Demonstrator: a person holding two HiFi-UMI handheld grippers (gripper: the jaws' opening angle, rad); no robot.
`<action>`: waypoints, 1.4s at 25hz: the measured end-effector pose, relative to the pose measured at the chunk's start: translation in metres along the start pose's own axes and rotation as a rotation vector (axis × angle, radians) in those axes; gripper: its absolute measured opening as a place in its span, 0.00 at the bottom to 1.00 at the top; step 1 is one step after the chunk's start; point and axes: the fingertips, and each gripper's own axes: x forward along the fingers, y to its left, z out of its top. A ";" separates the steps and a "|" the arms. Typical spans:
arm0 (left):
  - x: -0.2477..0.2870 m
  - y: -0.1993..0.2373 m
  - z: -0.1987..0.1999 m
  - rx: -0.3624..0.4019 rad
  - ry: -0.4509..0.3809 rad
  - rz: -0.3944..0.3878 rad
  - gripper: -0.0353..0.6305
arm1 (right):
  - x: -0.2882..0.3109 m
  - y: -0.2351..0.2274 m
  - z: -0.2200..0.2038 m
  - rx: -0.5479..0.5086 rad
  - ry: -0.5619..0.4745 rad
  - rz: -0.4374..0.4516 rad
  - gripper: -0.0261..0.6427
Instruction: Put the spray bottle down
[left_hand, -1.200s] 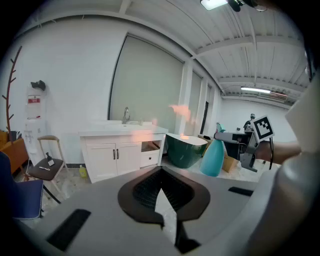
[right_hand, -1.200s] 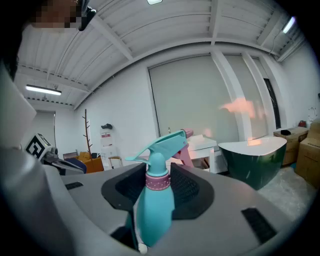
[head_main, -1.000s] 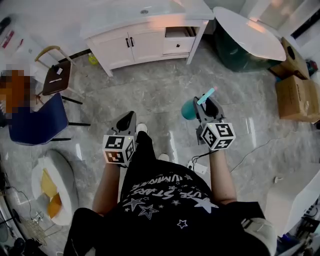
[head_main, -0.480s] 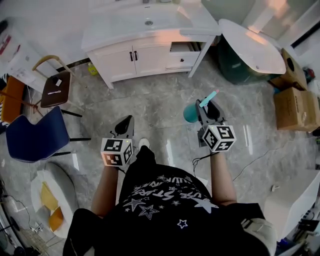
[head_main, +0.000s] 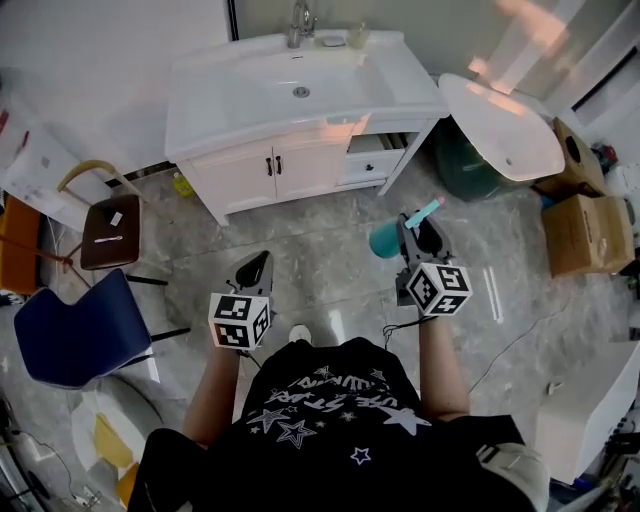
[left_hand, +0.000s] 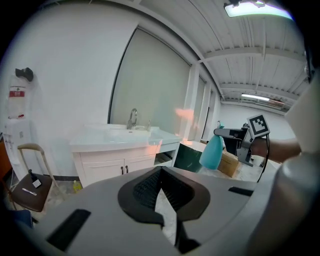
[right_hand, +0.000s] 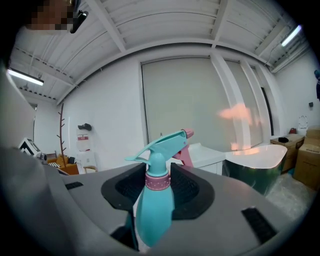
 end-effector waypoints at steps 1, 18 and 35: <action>0.005 0.004 0.004 0.005 -0.001 -0.011 0.08 | 0.006 0.001 0.000 0.003 0.000 -0.009 0.28; 0.098 0.029 0.051 -0.007 -0.003 -0.048 0.08 | 0.104 -0.051 0.018 0.011 0.004 -0.046 0.28; 0.340 0.015 0.166 -0.011 0.006 0.030 0.08 | 0.321 -0.242 0.083 0.025 0.015 0.029 0.28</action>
